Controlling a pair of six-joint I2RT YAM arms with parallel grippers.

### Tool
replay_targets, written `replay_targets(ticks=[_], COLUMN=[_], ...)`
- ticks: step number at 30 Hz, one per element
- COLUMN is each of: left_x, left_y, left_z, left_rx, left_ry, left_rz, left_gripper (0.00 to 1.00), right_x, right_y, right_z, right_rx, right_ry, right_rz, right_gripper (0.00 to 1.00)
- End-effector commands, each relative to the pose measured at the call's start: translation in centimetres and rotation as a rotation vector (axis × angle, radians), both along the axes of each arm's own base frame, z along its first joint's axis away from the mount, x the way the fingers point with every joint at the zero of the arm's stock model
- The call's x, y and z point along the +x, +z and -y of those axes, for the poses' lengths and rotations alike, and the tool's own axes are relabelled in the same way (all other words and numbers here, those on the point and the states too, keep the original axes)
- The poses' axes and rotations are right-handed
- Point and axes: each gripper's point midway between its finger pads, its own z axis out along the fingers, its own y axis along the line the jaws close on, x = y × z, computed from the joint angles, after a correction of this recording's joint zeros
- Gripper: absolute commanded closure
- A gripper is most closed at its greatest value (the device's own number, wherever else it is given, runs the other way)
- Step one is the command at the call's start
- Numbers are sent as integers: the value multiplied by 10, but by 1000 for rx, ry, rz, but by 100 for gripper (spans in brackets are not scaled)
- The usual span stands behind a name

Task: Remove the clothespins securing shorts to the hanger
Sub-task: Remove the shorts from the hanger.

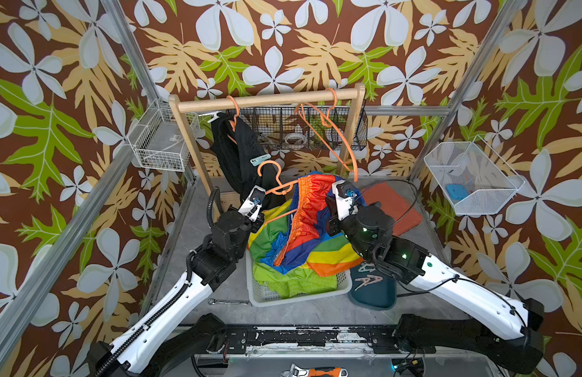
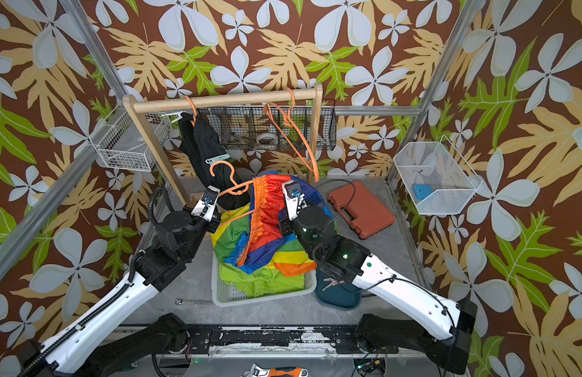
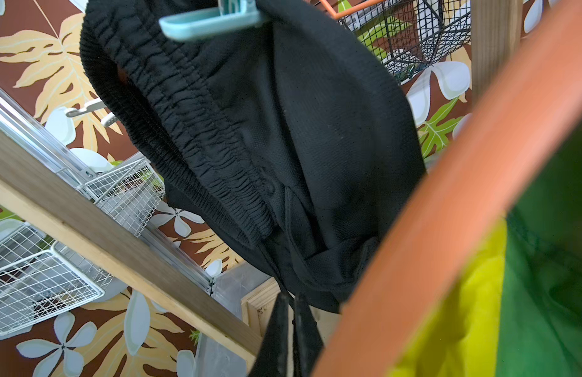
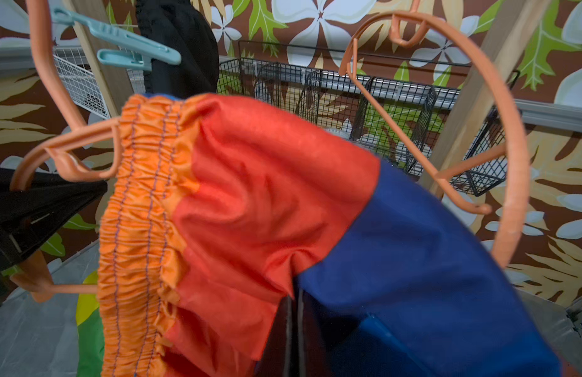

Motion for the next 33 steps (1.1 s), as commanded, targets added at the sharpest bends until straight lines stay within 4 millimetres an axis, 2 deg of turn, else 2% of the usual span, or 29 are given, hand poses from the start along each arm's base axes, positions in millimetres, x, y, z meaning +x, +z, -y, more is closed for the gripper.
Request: replay_targets(ticks=[1, 5, 8, 9, 10, 11, 13, 16, 20, 27, 33], left_x=[2, 1, 1, 1, 1, 1, 0, -1, -3, -3, -2], left_y=[11, 12, 12, 12, 12, 13, 14, 15, 17, 18, 17], left_z=[-2, -4, -4, -4, -5, -5, -6, -8, -9, -11, -11], left_rx=[-43, -40, -40, -40, -39, -38, -40, -37, -39, -34, -29], left_ry=[19, 28, 28, 28, 30, 32, 34, 39, 42, 49, 52], left_rz=[40, 42, 42, 42, 43, 44, 48, 52, 57, 62, 62], left_gripper=[100, 100, 100, 100, 100, 100, 100, 100, 100, 100, 100], right_x=[-3, -4, -6, -6, -8, -9, -9, 2, 17, 17, 16], right_y=[14, 19, 18, 17, 17, 17, 17, 8, -14, -33, -41], right_z=[21, 52, 67, 69, 70, 71, 75, 90, 107, 67, 55], right_rx=[1, 0, 1, -9, -16, -17, -5, 44, 75, 102, 96], right_ry=[-58, -116, -133, -131, -129, -124, -106, -78, -52, 165, 244], right_rz=[31, 38, 39, 36, 38, 40, 31, -34, -115, -182, -199], right_gripper=[100, 100, 100, 90, 67, 50, 35, 31, 30, 29, 29])
